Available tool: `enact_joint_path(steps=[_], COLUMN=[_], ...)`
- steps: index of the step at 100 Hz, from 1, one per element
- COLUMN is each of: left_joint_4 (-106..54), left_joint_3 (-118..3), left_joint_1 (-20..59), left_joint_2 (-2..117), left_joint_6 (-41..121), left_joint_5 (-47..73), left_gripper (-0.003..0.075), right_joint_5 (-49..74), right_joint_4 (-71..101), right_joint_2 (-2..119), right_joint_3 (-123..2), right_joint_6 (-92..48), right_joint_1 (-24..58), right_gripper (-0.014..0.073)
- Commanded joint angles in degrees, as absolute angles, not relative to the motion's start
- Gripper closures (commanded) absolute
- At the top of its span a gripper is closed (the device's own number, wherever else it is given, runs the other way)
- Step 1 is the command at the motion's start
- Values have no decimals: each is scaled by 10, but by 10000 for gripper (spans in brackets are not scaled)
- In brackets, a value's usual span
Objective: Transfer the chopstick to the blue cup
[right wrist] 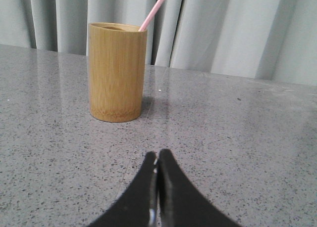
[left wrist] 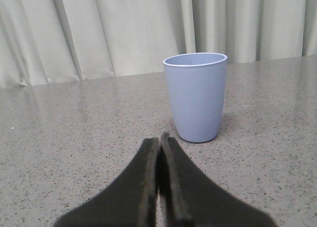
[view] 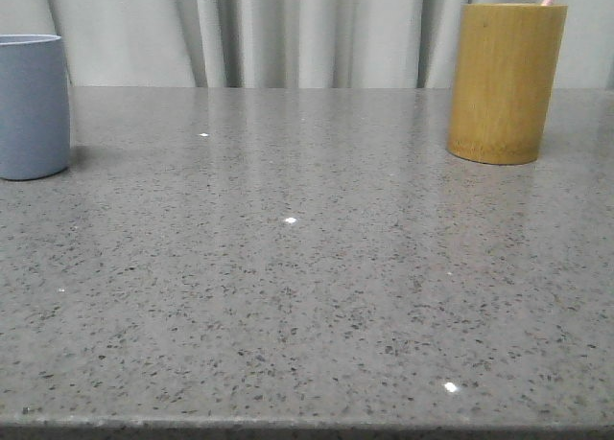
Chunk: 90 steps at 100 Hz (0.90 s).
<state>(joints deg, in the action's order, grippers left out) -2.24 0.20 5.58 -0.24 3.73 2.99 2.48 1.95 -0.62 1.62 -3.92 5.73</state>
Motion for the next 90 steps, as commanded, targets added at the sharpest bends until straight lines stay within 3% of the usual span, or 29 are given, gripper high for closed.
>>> enact_joint_path(steps=[1,90], left_joint_4=[-24,-24], left_joint_3=[6,6], left_joint_1=[54,54], left_joint_2=[-21,-21], left_joint_6=[31,31], left_joint_5=[-18,-19], left_gripper=[739,739], right_joint_5=[-24,-60], right_joint_4=[15,15], right_joint_2=[-17,-17], right_joint_3=[16,16], right_joint_6=[-43,-43], right_joint_1=[55,55], right_gripper=[662,662])
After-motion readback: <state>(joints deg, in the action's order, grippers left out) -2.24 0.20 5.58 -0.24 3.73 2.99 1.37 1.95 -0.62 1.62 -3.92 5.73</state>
